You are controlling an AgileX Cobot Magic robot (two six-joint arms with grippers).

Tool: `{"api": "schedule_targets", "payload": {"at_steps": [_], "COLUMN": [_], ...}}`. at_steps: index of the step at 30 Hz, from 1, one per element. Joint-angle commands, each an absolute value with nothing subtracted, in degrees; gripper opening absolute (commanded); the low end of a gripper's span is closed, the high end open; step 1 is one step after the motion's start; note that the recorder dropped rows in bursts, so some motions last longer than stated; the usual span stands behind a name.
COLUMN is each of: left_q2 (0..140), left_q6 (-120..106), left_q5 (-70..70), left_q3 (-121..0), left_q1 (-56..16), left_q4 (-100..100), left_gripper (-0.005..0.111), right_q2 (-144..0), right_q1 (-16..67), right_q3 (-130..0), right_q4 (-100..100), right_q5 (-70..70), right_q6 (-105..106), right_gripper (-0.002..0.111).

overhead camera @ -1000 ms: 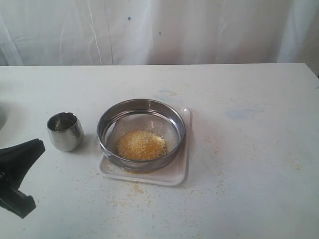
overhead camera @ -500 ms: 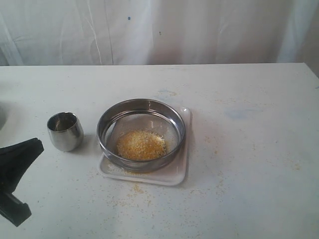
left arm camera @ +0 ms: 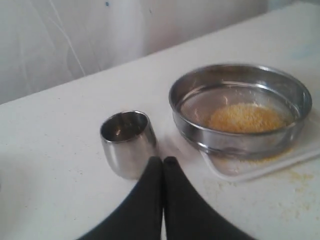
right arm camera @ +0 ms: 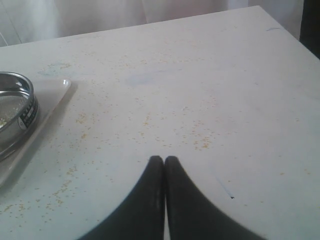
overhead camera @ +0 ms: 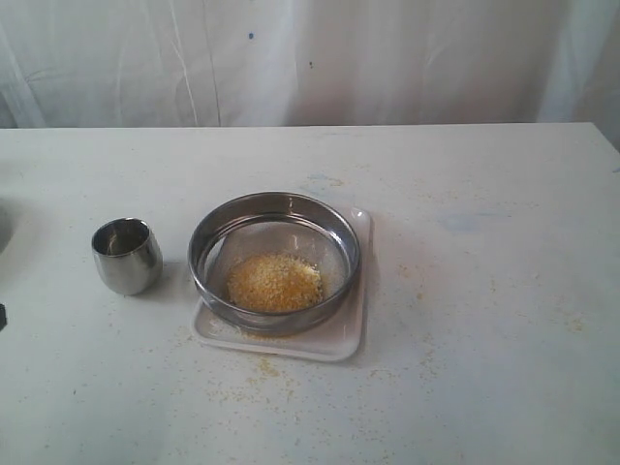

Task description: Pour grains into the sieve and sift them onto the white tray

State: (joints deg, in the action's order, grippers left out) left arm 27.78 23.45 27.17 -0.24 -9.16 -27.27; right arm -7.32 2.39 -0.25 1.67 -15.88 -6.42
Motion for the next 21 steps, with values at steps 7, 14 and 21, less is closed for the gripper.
{"api": "schedule_targets", "payload": {"at_steps": [7, 14, 21], "left_q2": [8.39, 1.89, 1.86], "left_q6": [23.59, 22.95, 20.27], "left_q5": [3.78, -5.48, -5.59], "left_q3": [0.00, 0.00, 0.00], "left_q1": [-9.42, -9.42, -9.42], "left_q4": [-10.99, -5.32, -5.32], "left_gripper": [0.000, 0.000, 0.000], "right_q2": [-7.53, -7.53, -7.53], "right_q1": [2.23, 2.23, 2.23], "right_q3": [0.00, 0.00, 0.00], "right_q4": [1.84, 1.68, 1.68], "right_q5": [-15.78, -15.78, -15.78], "right_q6": [-6.28, -6.28, -6.28], "right_gripper": [0.000, 0.000, 0.000]}}
